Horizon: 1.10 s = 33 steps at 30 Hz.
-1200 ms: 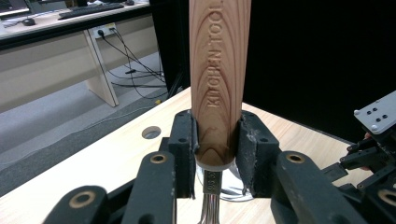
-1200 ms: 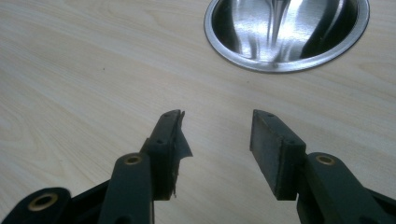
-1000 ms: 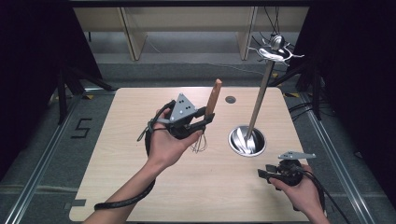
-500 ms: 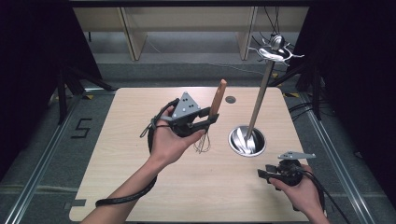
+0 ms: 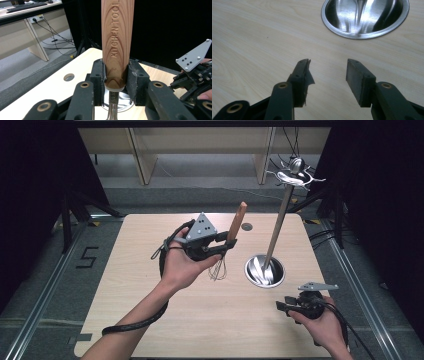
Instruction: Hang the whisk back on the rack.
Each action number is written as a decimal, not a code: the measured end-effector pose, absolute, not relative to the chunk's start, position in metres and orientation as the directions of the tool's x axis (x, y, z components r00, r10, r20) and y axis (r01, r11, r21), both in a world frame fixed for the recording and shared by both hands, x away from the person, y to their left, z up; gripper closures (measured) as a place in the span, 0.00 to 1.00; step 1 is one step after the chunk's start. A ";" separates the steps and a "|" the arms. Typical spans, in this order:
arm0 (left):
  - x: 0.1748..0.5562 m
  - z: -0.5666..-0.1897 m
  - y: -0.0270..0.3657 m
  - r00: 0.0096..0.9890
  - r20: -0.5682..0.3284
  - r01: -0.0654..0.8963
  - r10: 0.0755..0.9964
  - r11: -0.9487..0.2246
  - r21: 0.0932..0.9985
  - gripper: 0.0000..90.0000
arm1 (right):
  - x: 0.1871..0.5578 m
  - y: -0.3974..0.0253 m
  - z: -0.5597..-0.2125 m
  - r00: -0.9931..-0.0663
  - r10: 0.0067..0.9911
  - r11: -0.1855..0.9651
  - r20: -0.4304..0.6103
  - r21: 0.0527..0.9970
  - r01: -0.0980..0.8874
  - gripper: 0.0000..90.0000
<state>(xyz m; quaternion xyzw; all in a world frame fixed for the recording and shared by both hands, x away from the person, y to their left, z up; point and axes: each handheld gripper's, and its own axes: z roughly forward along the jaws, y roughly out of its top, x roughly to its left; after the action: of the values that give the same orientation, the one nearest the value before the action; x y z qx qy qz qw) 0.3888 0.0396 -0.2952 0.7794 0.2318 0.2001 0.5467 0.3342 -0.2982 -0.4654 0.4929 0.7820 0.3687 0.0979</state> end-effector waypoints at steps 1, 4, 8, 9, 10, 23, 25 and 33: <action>0.389 -0.295 0.039 0.813 0.058 0.143 0.579 -0.295 0.945 0.76 | 0.334 -0.298 -0.465 -0.495 0.843 0.243 0.210 0.673 0.698 0.60; 0.390 -0.293 0.037 0.811 0.059 0.146 0.582 -0.300 0.943 0.76 | 0.334 -0.298 -0.465 -0.495 0.843 0.242 0.210 0.673 0.698 0.60; 0.392 -0.290 0.034 0.810 0.058 0.146 0.583 -0.297 0.944 0.76 | 0.334 -0.298 -0.465 -0.495 0.843 0.242 0.210 0.673 0.699 0.60; 0.392 -0.290 0.034 0.810 0.058 0.146 0.583 -0.297 0.944 0.76 | 0.334 -0.298 -0.465 -0.495 0.843 0.242 0.210 0.673 0.699 0.60; 0.392 -0.289 0.034 0.809 0.059 0.146 0.585 -0.298 0.943 0.76 | 0.334 -0.298 -0.465 -0.495 0.843 0.242 0.210 0.673 0.699 0.60; 0.395 -0.285 0.025 0.782 0.053 0.160 0.621 -0.282 0.946 0.76 | 0.334 -0.298 -0.465 -0.496 0.842 0.243 0.210 0.674 0.698 0.60; 0.395 -0.283 0.025 0.774 0.055 0.163 0.631 -0.283 0.945 0.76 | 0.334 -0.298 -0.465 -0.491 0.844 0.239 0.216 0.668 0.704 0.60; 0.397 -0.280 0.018 0.758 0.050 0.169 0.650 -0.270 0.948 0.76 | 0.334 -0.298 -0.465 -0.493 0.843 0.240 0.214 0.670 0.703 0.60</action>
<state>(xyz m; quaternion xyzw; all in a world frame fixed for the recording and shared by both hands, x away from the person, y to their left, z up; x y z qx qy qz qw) 0.3966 0.0177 -0.2802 0.7654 0.2677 0.2219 0.5415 0.3339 -0.2980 -0.4653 0.4945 0.7816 0.3680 0.0956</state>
